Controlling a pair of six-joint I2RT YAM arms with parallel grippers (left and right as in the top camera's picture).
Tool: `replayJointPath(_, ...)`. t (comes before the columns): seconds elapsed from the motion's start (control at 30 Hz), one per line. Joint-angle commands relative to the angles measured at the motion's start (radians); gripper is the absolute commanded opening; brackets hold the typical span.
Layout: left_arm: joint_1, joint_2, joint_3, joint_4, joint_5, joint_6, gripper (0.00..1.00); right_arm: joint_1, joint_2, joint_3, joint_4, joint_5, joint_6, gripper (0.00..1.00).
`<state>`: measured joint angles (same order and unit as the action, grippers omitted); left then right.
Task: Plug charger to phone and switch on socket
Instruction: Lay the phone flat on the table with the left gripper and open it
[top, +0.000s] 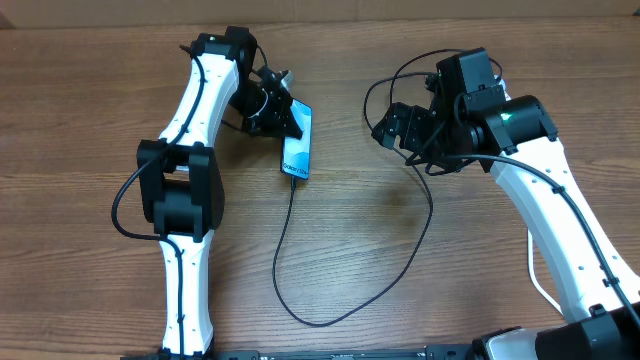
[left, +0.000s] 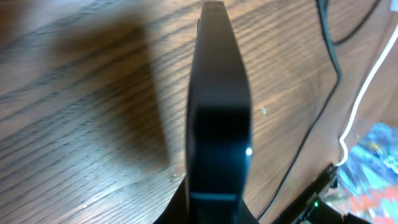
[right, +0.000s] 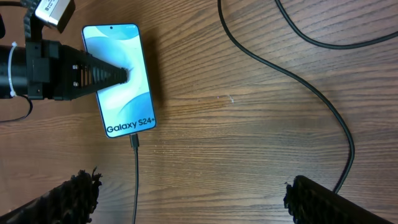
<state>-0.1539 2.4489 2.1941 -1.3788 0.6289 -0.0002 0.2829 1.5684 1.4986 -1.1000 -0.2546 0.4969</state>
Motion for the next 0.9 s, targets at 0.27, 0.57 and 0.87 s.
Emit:
replayJointPath(0.27,-0.005,0.033,0.0,0.053,-0.101,-0.158,0.04,-0.003,0.005,0.006,0.003,0.011,-0.007,0.97)
replayJointPath(0.57,-0.01,0.033,0.0,0.1,-0.113,-0.187,0.04,-0.003,0.005,0.006,0.009,0.011,-0.007,0.97)
replayJointPath(0.87,-0.031,0.033,0.0,0.114,-0.128,-0.189,0.04,-0.003,0.005,0.006,0.013,0.011,-0.007,0.97)
